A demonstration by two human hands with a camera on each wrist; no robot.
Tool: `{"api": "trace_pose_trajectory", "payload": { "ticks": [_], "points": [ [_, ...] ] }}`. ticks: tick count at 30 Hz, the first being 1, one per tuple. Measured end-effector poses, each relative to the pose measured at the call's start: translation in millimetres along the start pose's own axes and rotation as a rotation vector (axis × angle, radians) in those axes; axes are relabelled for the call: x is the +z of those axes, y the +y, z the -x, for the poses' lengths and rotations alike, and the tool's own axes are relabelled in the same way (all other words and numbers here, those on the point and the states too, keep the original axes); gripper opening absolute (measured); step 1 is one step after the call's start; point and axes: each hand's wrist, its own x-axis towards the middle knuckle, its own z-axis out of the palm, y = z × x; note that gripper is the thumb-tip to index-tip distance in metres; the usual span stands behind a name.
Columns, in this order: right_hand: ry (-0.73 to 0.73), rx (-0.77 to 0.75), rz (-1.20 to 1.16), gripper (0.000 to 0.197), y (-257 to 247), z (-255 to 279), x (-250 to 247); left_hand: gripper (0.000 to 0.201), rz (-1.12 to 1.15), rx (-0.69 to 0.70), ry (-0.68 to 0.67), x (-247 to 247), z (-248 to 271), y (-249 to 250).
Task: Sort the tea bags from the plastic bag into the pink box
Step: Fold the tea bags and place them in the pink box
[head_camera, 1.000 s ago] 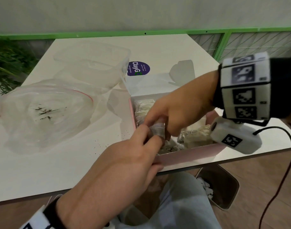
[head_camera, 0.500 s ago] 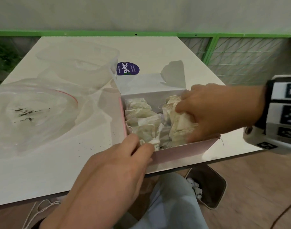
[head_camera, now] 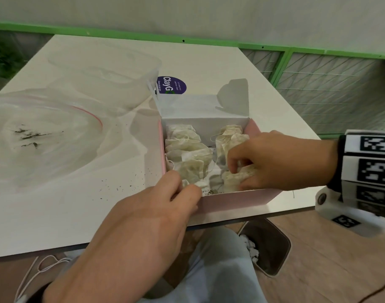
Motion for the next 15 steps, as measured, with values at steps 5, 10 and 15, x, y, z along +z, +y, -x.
{"api": "trace_pose_trajectory", "payload": {
  "ticks": [5, 10, 15],
  "points": [
    [-0.042, -0.031, 0.061, 0.039, -3, -7, 0, 0.024, 0.006, -0.007, -0.016, 0, 0, 0],
    [-0.14, -0.072, 0.152, 0.032, -3, -9, -5, 0.015, 0.006, 0.001, -0.012, -2, 1, 0],
    [-0.161, -0.065, 0.237, 0.033, -5, -14, -10, 0.007, 0.016, 0.013, -0.011, -2, 0, 0]
  ]
}}
